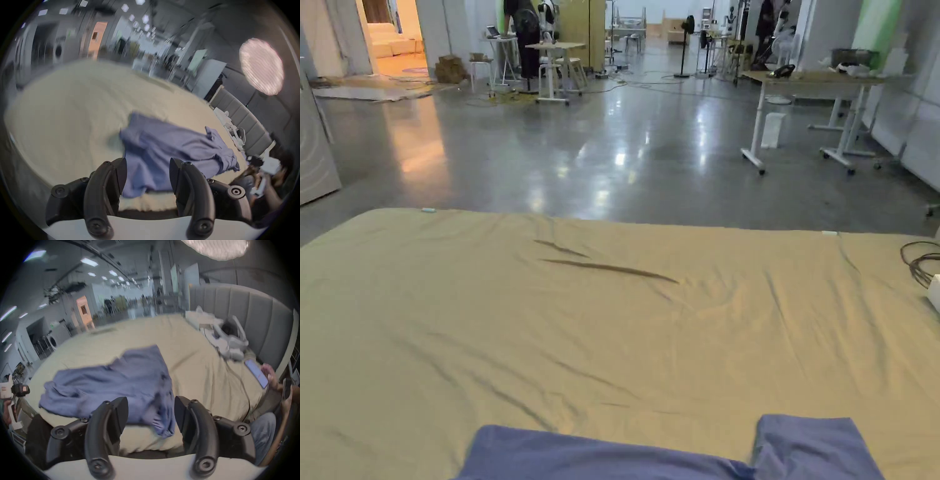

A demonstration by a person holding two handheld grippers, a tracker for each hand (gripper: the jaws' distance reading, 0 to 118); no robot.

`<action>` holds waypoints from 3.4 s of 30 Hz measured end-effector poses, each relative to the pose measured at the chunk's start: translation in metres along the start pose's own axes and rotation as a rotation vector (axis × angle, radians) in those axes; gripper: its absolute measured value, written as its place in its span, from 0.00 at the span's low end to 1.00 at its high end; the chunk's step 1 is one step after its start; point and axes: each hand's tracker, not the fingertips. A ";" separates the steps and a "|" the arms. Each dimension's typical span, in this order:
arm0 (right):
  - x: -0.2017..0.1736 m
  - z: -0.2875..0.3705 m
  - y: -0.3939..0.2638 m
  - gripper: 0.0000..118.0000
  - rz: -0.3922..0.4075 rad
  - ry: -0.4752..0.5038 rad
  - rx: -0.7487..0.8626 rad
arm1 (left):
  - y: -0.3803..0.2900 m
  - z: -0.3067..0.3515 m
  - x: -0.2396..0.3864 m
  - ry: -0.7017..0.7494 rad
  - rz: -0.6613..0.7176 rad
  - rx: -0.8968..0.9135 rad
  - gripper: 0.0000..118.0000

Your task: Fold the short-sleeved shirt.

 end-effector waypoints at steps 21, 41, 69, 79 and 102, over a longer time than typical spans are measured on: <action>-0.113 0.103 0.053 0.19 0.215 0.173 0.339 | 0.045 0.114 0.118 -0.061 -0.220 0.355 0.05; -0.115 0.065 0.047 0.00 0.115 0.220 0.181 | 0.055 -0.010 0.059 -0.035 -0.058 0.026 0.01; -0.076 -0.030 0.026 0.00 0.111 0.116 -0.117 | 0.052 -0.330 0.043 0.259 -0.443 -0.638 0.15; 0.028 -0.225 0.103 0.80 0.085 0.081 -0.432 | 0.063 -0.332 0.014 0.174 -0.235 -0.675 0.14; 0.034 -0.206 0.114 0.00 0.037 0.165 -0.470 | 0.106 -0.165 -0.006 -0.090 -0.071 -0.320 0.13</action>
